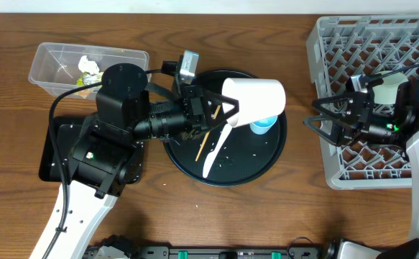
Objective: Sort waste into correct bins and load items into the dishwasher rack
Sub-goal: 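Lift the pink cup up toward the approaching right gripper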
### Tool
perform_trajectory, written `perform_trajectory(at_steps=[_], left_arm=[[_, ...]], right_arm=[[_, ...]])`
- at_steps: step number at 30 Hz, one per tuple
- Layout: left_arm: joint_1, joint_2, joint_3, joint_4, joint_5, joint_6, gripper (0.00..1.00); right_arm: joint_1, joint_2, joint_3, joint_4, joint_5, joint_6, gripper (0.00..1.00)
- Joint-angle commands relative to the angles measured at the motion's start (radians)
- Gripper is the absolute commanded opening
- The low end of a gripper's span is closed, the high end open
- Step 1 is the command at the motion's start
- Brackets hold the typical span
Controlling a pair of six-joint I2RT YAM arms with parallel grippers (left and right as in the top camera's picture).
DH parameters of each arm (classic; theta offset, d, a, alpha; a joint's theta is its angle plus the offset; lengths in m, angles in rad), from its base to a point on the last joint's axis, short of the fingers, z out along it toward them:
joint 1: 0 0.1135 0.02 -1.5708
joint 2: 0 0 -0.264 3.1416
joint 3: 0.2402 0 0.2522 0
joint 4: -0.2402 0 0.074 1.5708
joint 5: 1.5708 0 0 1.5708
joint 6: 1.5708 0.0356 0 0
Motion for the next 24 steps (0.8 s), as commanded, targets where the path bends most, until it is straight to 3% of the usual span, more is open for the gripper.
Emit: perform_trajectory(at_steps=[1, 7, 15, 19, 24], left_arm=[[0.004, 0.001, -0.005, 0.005, 0.046, -0.027, 0.06], [0.004, 0.024, -0.005, 0.005, 0.034, -0.030, 0.06], [0.004, 0.119, -0.005, 0.006, 0.027, -0.030, 0.06], [0.004, 0.139, -0.005, 0.020, 0.027, -0.031, 0.06], [0.004, 0.138, -0.005, 0.089, 0.042, -0.082, 0.06]], right_arm=[[0.006, -0.001, 0.000, 0.019, -0.064, 0.120, 0.99], [0.022, -0.001, 0.003, 0.028, -0.064, 0.217, 0.99], [0.076, -0.020, 0.127, 0.062, -0.061, 0.219, 0.95], [0.096, -0.024, 0.211, 0.072, 0.024, 0.303, 0.99], [0.099, -0.023, 0.208, 0.078, -0.064, 0.398, 0.99]])
